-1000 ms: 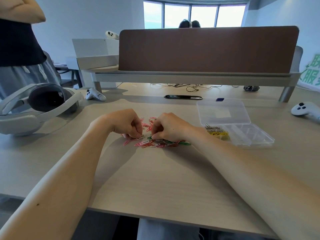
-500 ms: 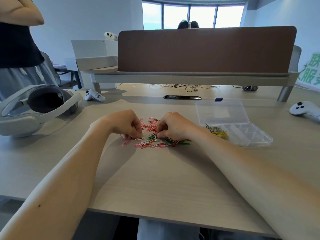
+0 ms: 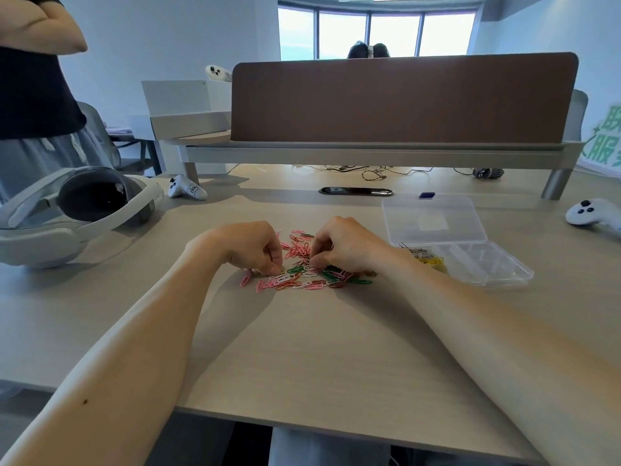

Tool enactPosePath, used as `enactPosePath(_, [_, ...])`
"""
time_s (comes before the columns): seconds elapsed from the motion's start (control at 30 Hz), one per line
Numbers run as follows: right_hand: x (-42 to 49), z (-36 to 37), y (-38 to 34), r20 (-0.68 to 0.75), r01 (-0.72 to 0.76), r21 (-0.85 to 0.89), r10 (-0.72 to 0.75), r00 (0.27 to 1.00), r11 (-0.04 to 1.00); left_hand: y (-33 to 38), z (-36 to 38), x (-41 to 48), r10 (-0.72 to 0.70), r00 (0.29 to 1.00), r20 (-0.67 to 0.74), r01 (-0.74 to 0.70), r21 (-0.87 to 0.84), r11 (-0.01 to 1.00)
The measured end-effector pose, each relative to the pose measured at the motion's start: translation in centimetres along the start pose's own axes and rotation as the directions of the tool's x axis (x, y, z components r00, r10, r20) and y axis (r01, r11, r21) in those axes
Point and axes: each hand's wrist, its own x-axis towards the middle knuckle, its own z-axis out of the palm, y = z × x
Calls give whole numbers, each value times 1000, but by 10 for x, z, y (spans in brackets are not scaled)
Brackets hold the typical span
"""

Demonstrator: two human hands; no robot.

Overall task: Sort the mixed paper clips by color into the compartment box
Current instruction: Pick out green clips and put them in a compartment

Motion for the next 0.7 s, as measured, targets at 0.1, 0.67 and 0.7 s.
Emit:
enactPosePath(0.1, [0,-3,3,-25,-15,31,16,1000,999,-2,0,0,22,999,-44,-21,21,1000])
enactPosePath(0.67, [0,-7,8,93,-10,-23,12,996,1000,10,7,5,123,964,-237,-171,-193,966])
enactPosePath(0.7, [0,-7,7,103,-10,-49,15,995,999,13,8,5,129,965,-229,-173,-185,967])
